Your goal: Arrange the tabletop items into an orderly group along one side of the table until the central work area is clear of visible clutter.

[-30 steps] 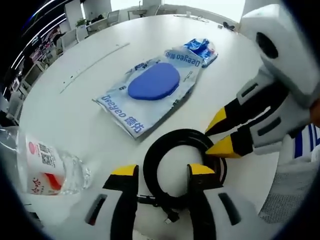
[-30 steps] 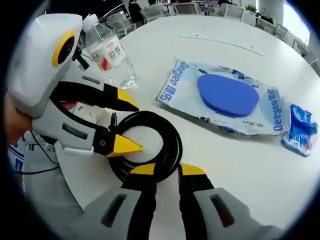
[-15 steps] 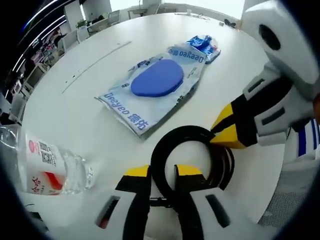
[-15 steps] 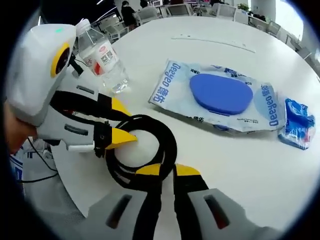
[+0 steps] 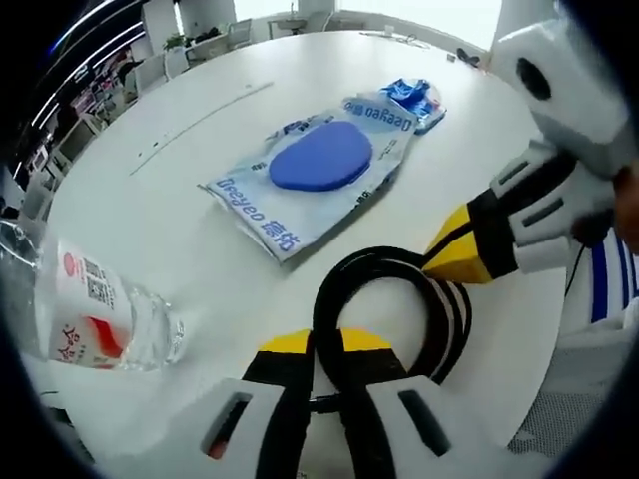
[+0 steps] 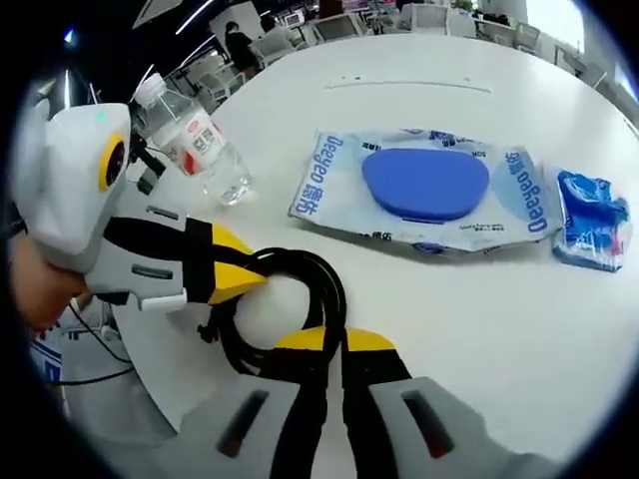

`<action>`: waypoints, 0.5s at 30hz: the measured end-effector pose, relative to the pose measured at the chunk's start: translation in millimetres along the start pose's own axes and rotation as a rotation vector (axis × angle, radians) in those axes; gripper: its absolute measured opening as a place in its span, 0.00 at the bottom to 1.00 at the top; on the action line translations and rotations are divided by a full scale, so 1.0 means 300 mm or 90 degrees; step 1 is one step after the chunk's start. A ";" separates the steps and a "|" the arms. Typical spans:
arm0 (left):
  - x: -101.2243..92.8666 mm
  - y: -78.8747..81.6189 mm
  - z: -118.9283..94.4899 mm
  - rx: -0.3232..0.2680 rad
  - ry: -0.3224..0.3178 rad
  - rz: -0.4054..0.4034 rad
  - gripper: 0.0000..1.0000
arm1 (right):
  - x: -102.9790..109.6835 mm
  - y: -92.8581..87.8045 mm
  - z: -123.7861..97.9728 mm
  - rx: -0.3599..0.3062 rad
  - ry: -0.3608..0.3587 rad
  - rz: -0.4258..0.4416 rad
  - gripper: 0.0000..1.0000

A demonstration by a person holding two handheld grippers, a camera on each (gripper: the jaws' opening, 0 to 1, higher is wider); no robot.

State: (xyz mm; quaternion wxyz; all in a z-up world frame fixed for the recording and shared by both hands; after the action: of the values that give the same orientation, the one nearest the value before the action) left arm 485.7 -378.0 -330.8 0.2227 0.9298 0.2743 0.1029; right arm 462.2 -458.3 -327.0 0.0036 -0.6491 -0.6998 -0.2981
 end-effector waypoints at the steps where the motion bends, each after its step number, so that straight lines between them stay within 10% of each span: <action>1: 0.000 0.002 -0.006 -0.001 -0.001 -0.006 0.05 | 0.001 0.000 -0.004 0.000 0.001 -0.001 0.00; 15: -0.044 0.044 -0.093 -0.035 -0.010 -0.042 0.04 | 0.011 0.017 -0.115 -0.018 0.030 -0.012 0.00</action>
State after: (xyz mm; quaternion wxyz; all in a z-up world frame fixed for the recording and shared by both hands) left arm 472.2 -385.3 -301.0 0.2536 0.9145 0.3004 0.0955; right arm 453.2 -469.9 -295.1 0.0077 -0.6352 -0.7014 -0.3233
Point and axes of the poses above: the point that each gripper's makers call its tool centre point, and the gripper's own axes: z roughly forward along the fingers, x roughly to its left, y roughly out of its top, the point moved 1 cm from there along -z, roughly backward along the fingers, and after that the axes turned 11 degrees about z, right-handed, at the moved point
